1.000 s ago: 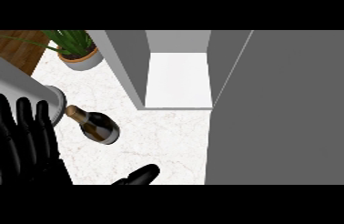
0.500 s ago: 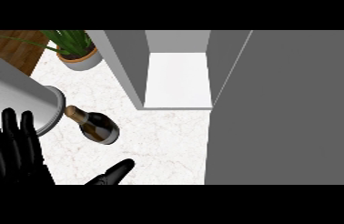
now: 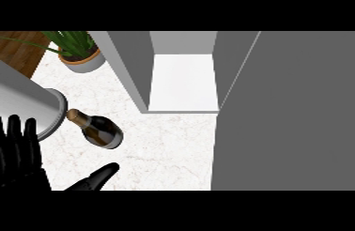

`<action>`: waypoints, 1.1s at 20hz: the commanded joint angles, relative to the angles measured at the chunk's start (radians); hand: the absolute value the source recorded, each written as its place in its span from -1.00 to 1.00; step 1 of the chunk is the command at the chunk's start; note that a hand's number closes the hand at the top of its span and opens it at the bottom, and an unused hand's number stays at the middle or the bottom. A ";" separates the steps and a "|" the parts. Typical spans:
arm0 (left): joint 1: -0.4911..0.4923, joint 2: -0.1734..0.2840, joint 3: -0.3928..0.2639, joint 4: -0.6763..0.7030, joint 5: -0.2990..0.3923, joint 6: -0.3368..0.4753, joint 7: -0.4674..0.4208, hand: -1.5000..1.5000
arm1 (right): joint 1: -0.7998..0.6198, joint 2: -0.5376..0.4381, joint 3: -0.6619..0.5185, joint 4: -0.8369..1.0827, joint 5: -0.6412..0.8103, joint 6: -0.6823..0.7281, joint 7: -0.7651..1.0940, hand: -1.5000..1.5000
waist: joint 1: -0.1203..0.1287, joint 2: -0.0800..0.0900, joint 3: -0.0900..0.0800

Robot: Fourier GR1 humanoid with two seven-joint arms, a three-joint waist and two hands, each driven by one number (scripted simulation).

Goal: Pick up the wine, place it into the cabinet and close the cabinet

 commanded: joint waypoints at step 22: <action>0.143 -0.153 0.340 0.493 0.558 -0.401 -0.726 -1.00 | -0.003 0.025 0.015 -0.210 -0.047 -0.041 0.173 -1.00 | 0.001 -0.001 0.001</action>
